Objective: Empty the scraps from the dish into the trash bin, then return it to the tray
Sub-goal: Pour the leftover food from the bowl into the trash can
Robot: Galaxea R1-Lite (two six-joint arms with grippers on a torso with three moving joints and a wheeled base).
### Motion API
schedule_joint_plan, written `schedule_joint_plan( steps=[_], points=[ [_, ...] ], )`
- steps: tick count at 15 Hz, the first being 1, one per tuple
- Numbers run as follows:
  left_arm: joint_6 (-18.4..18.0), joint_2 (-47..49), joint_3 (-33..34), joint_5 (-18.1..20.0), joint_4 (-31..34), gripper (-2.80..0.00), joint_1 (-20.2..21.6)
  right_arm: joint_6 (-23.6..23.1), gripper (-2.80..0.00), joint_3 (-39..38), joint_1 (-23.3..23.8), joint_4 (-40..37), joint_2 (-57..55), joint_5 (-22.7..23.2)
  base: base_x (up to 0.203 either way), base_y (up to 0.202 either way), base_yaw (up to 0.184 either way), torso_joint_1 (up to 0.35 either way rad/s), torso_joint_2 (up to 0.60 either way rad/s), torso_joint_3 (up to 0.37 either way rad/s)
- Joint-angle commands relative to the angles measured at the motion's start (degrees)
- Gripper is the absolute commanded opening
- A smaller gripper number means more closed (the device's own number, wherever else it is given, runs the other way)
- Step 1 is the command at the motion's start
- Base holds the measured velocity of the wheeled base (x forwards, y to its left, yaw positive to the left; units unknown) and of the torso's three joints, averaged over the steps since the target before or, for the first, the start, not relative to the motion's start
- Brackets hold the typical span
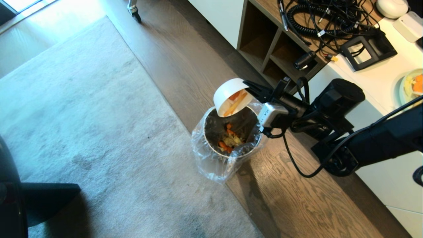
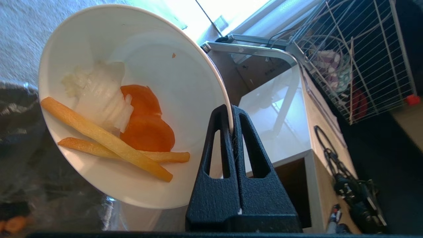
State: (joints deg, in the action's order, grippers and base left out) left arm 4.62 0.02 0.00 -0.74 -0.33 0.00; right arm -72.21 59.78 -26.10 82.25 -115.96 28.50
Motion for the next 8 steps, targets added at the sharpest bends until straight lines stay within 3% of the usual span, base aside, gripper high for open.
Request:
schedule_joint_plan(
  steps=[1, 6, 8],
  points=[
    [0.0, 0.0, 0.0, 0.0, 0.0, -2.80, 0.0, -3.9, -2.80, -0.4, -0.1, 0.6, -0.1, 0.1, 0.000, 0.000, 0.000, 0.000, 0.00, 0.000],
    [0.0, 0.0, 0.0, 0.0, 0.0, -2.80, 0.0, -9.8, -2.80, -1.3, -1.1, 1.3, 0.7, -0.1, 0.000, 0.000, 0.000, 0.000, 0.00, 0.000],
    [0.0, 0.0, 0.0, 0.0, 0.0, -2.80, 0.0, -10.0, -2.80, -1.5, -1.2, 3.6, 0.9, -4.5, 0.000, 0.000, 0.000, 0.000, 0.00, 0.000]
  ],
)
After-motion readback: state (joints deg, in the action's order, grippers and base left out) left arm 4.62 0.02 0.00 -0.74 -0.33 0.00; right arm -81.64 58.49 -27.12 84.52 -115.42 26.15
